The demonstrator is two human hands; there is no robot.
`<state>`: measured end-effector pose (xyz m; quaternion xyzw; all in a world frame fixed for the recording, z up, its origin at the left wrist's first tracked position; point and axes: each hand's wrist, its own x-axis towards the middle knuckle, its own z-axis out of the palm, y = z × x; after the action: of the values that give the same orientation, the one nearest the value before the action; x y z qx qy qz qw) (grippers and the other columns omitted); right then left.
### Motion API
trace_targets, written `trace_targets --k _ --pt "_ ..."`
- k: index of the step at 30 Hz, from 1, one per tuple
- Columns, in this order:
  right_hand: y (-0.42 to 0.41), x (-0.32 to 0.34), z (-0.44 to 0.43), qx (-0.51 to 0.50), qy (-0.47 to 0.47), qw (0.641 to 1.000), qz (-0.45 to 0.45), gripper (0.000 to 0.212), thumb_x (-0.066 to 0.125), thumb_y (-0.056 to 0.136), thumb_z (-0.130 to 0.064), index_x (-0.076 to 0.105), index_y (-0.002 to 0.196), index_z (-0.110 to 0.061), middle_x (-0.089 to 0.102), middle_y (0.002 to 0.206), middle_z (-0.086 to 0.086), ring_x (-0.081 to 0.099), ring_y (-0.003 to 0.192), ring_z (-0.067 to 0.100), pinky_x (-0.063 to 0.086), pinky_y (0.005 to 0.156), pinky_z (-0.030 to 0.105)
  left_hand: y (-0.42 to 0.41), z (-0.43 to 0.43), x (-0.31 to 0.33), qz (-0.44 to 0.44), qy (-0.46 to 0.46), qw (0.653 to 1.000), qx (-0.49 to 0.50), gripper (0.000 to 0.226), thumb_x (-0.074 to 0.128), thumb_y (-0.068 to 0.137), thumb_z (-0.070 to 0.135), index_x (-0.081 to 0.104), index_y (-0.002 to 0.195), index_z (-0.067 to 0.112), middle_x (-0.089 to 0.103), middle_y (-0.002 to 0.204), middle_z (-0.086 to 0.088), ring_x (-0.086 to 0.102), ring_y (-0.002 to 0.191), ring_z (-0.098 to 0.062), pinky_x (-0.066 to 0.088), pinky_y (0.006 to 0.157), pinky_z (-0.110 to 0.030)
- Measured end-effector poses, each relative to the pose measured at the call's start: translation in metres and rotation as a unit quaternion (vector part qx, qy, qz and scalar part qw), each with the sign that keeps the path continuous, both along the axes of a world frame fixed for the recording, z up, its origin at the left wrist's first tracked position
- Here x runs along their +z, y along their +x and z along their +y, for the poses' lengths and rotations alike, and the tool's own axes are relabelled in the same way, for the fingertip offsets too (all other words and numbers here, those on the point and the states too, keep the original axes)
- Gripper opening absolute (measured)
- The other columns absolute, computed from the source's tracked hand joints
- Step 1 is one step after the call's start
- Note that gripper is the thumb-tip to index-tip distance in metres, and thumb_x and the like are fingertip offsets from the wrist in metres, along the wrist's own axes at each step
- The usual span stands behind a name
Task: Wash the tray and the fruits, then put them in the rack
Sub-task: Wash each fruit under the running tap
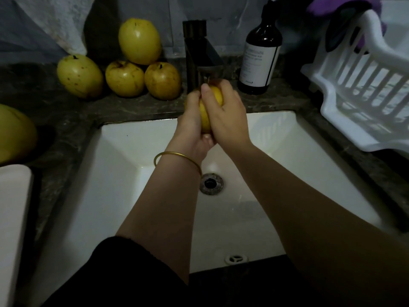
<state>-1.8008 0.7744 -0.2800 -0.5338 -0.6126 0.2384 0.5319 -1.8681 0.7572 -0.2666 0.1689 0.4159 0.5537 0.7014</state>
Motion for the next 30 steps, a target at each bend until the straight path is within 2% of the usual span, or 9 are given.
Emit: trace_targets --k 4,8,12,14,17,19,21,28,30 --pt "0.0 0.0 0.006 0.025 -0.05 0.995 0.083 0.037 0.051 0.092 -0.046 0.055 0.12 -0.023 0.053 0.118 0.007 0.056 0.103 0.019 0.052 0.089 0.042 0.0 0.005 -0.003 0.04 0.008 0.999 0.009 0.053 0.066 0.08 0.047 0.052 0.123 0.019 0.063 0.117 -0.01 0.066 0.096 -0.027 0.058 0.07 -0.041" --pt "0.005 0.003 0.004 0.083 -0.117 0.967 0.209 0.038 0.059 0.09 -0.04 0.056 0.121 -0.019 0.057 0.117 0.006 0.061 0.103 0.021 0.056 0.085 0.041 0.001 0.004 -0.002 0.043 -0.007 0.999 0.004 0.047 0.062 0.083 0.049 0.055 0.117 0.017 0.065 0.109 -0.011 0.068 0.088 -0.025 0.057 0.059 -0.031" --pt "0.009 0.008 0.004 0.116 -0.203 0.922 0.307 0.028 0.058 0.089 -0.046 0.061 0.107 -0.025 0.062 0.116 0.01 0.064 0.103 0.028 0.054 0.09 0.047 -0.001 -0.002 0.002 0.007 -0.076 0.996 -0.035 0.052 0.054 0.082 0.059 0.061 0.096 0.01 0.066 0.079 -0.011 0.06 0.06 -0.018 0.047 0.044 -0.016" --pt "0.011 0.008 0.005 0.113 -0.232 0.905 0.338 0.039 0.058 0.086 -0.054 0.061 0.112 -0.024 0.063 0.117 0.012 0.066 0.101 0.03 0.054 0.089 0.049 -0.004 -0.001 0.001 0.006 -0.097 0.994 -0.052 0.058 0.051 0.08 0.064 0.061 0.092 0.008 0.067 0.076 -0.013 0.055 0.054 -0.014 0.042 0.041 -0.012" --pt "0.017 0.008 0.004 0.127 -0.27 0.871 0.389 0.051 0.056 0.085 -0.057 0.059 0.117 -0.017 0.066 0.111 0.016 0.069 0.09 0.031 0.058 0.077 0.04 -0.005 -0.003 0.003 0.007 -0.11 0.988 -0.104 0.071 0.041 0.078 0.072 0.063 0.095 0.007 0.066 0.073 -0.014 0.046 0.037 -0.01 0.033 0.035 -0.009" --pt "0.019 0.008 0.004 0.145 -0.279 0.857 0.408 0.051 0.056 0.086 -0.055 0.059 0.116 -0.015 0.067 0.109 0.016 0.07 0.088 0.032 0.056 0.083 0.044 -0.005 -0.004 0.004 0.014 -0.106 0.987 -0.121 0.074 0.036 0.079 0.074 0.064 0.092 0.006 0.064 0.068 -0.013 0.045 0.033 -0.01 0.031 0.034 -0.008" --pt "0.019 0.007 0.005 0.141 -0.279 0.86 0.403 0.048 0.056 0.088 -0.053 0.057 0.119 -0.016 0.066 0.111 0.017 0.069 0.093 0.033 0.052 0.09 0.05 -0.005 -0.005 0.005 0.03 -0.101 0.988 -0.111 0.074 0.034 0.081 0.074 0.064 0.09 0.006 0.064 0.064 -0.013 0.05 0.04 -0.012 0.032 0.034 -0.008" --pt "0.014 0.012 0.006 0.117 -0.26 0.865 0.413 0.039 0.056 0.091 -0.045 0.056 0.12 -0.018 0.065 0.111 0.016 0.067 0.097 0.033 0.054 0.087 0.05 -0.002 -0.005 0.005 0.067 -0.079 0.992 -0.068 0.072 0.033 0.085 0.071 0.062 0.083 0.004 0.066 0.06 -0.013 0.057 0.053 -0.017 0.042 0.042 -0.014" --pt "0.013 0.012 0.006 0.083 -0.239 0.893 0.372 0.028 0.055 0.092 -0.042 0.059 0.107 -0.018 0.064 0.105 0.012 0.065 0.096 0.03 0.053 0.09 0.049 -0.001 -0.004 0.005 0.088 -0.077 0.992 -0.042 0.07 0.036 0.085 0.07 0.062 0.091 0.005 0.066 0.065 -0.014 0.059 0.055 -0.019 0.044 0.045 -0.015"
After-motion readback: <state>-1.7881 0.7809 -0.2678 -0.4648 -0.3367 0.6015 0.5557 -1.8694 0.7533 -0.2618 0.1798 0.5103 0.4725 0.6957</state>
